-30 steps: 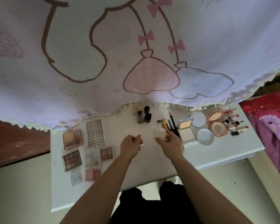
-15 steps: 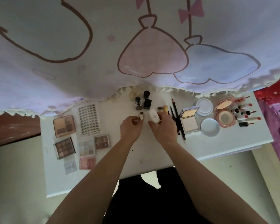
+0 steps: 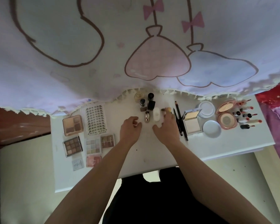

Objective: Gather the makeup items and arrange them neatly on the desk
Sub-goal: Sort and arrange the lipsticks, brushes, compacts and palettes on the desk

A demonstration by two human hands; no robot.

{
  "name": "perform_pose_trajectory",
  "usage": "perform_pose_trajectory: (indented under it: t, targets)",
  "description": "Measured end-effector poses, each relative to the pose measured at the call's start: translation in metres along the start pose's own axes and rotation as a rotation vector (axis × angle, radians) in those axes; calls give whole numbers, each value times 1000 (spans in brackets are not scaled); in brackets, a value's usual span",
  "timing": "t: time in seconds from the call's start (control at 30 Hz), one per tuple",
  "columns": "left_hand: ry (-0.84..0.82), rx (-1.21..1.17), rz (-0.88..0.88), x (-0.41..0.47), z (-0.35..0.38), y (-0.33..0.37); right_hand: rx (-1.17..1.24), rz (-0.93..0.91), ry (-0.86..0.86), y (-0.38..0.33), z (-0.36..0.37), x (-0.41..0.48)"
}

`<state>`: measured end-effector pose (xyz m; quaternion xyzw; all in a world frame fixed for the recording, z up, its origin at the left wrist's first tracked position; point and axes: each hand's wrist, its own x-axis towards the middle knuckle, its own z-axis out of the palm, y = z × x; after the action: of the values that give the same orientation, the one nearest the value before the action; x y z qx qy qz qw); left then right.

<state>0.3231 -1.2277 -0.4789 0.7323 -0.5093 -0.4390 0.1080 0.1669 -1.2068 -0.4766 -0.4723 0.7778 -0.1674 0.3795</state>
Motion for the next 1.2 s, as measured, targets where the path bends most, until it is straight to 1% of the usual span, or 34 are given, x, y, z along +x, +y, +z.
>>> perform_pose_trajectory:
  t: [0.1, 0.17, 0.2, 0.27, 0.37, 0.5, 0.57, 0.63, 0.67, 0.7, 0.73, 0.8, 0.9, 1.0, 1.1, 1.17, 1.2]
  targets:
    - [62, 71, 62, -9, -24, -10, 44, -69, 222, -13, -9, -17]
    - [132, 124, 114, -15, -43, -18, 102, -155, 347, -25, -10, -26]
    - [170, 151, 126, -18, -54, -22, 110, -216, 373, -32, -10, -30]
    - [232, 186, 130, -26, -74, -34, 81, -351, 367, -48, -3, -35]
    - [288, 227, 145, -37, -99, -60, 7, -513, 241, -72, 16, -40]
    - [287, 330, 196, -55, -113, -111, -233, -643, -37, -86, 53, -48]
    - [212, 415, 214, -62, -113, -138, -350, -657, -200, -87, 72, -53]
    - [39, 529, 162, -70, -111, -158, -512, -675, -370, -84, 89, -58]
    - [-40, 572, 147, -73, -110, -168, -608, -678, -454, -81, 98, -61]
    - [-86, 604, 148, -76, -111, -176, -691, -670, -517, -78, 105, -65]
    - [-104, 626, 157, -78, -112, -181, -739, -652, -539, -75, 112, -69]
    - [-104, 623, 175, -80, -116, -185, -738, -609, -464, -70, 120, -77]
    - [-116, 604, 169, -78, -122, -189, -684, -560, -329, -63, 127, -85]
    - [-93, 593, 183, -75, -125, -186, -596, -480, -290, -60, 130, -87]
    - [-79, 564, 168, -73, -124, -178, -480, -362, -275, -61, 126, -88]
    - [-26, 552, 177, -69, -122, -177, -355, -261, -260, -63, 120, -89]
    - [28, 513, 192, -67, -121, -175, -272, -210, -240, -64, 115, -90]
